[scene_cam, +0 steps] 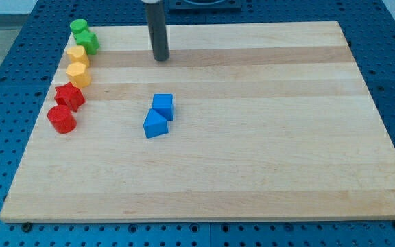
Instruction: Move arm to the bottom left of the board
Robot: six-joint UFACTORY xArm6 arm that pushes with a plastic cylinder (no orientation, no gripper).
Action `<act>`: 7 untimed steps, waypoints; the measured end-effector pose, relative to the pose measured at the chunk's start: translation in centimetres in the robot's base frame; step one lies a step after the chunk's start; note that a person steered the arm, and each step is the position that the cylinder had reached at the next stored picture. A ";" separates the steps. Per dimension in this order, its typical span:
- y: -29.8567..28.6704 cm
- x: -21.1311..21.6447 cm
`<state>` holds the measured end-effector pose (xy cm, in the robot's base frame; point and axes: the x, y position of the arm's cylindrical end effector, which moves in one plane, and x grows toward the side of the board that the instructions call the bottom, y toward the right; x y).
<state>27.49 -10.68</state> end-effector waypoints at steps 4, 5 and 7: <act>-9.0 -8.4; -7.8 -8.3; -2.9 -4.5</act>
<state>22.96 -13.53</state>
